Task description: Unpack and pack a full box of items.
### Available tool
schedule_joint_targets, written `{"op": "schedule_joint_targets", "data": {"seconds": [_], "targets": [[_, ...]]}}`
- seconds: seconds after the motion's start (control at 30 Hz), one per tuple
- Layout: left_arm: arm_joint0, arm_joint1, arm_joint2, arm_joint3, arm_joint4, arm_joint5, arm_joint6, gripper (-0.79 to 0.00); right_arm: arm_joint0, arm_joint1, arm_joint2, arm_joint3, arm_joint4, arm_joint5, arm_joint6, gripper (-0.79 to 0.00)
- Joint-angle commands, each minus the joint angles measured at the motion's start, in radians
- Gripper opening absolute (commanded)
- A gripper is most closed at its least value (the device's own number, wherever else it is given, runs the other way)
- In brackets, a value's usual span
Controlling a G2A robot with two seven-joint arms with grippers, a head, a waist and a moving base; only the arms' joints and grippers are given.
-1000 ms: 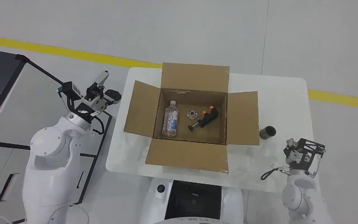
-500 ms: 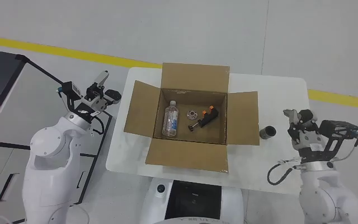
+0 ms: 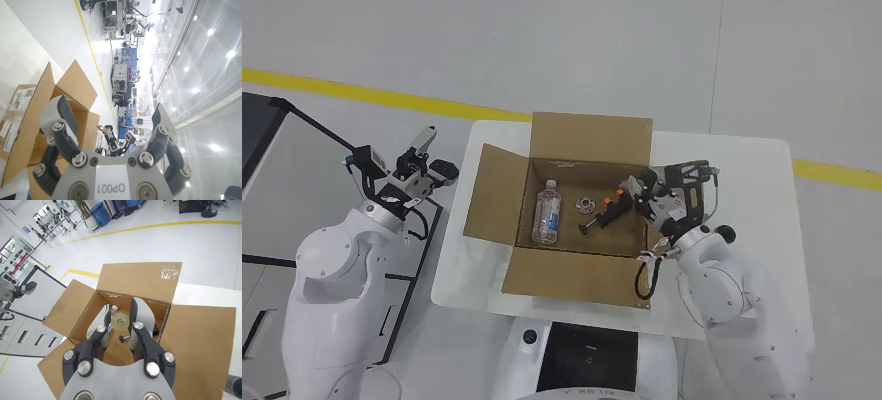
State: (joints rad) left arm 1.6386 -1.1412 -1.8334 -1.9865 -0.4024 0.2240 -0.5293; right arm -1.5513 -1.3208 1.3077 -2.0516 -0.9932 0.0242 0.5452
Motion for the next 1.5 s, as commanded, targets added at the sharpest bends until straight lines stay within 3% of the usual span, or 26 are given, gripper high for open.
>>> {"op": "schedule_joint_targets", "data": {"seconds": [0.0,0.2,0.37,0.57,0.67,0.77,0.9,1.07,1.47], "targets": [[0.000,0.000,0.000,0.000,0.000,0.000,0.000,0.000,-0.001,0.001,0.006,0.011,0.011,0.006,-0.001,0.000],[0.000,0.000,0.000,0.000,0.000,0.000,0.000,0.000,-0.050,0.009,0.056,-0.020,0.031,-0.017,-0.008,0.000],[0.000,0.000,0.000,0.000,0.000,0.000,0.000,0.000,-0.165,0.023,0.220,-0.117,0.126,-0.055,-0.029,0.000],[0.000,0.000,0.000,0.000,0.000,0.000,0.000,0.000,-0.392,0.031,0.525,-0.203,0.129,-0.094,-0.235,0.000],[0.000,0.000,0.000,0.000,0.000,0.000,0.000,0.000,-0.500,0.026,0.636,-0.158,0.085,-0.098,-0.384,0.000],[0.000,0.000,0.000,0.000,0.000,0.000,0.000,0.000,-0.549,0.025,0.677,-0.057,0.111,-0.136,-0.389,0.000],[0.000,0.000,0.000,0.000,0.000,0.000,0.000,0.000,-0.508,0.026,0.625,0.112,0.031,-0.127,-0.361,0.000],[0.000,0.000,0.000,0.000,0.000,0.000,0.000,0.000,-0.398,0.024,0.503,0.296,-0.124,-0.088,-0.407,0.000],[0.000,0.000,0.000,0.000,0.000,0.000,0.000,0.000,-0.235,0.015,0.344,0.512,-0.289,-0.040,-0.524,0.000]]}}
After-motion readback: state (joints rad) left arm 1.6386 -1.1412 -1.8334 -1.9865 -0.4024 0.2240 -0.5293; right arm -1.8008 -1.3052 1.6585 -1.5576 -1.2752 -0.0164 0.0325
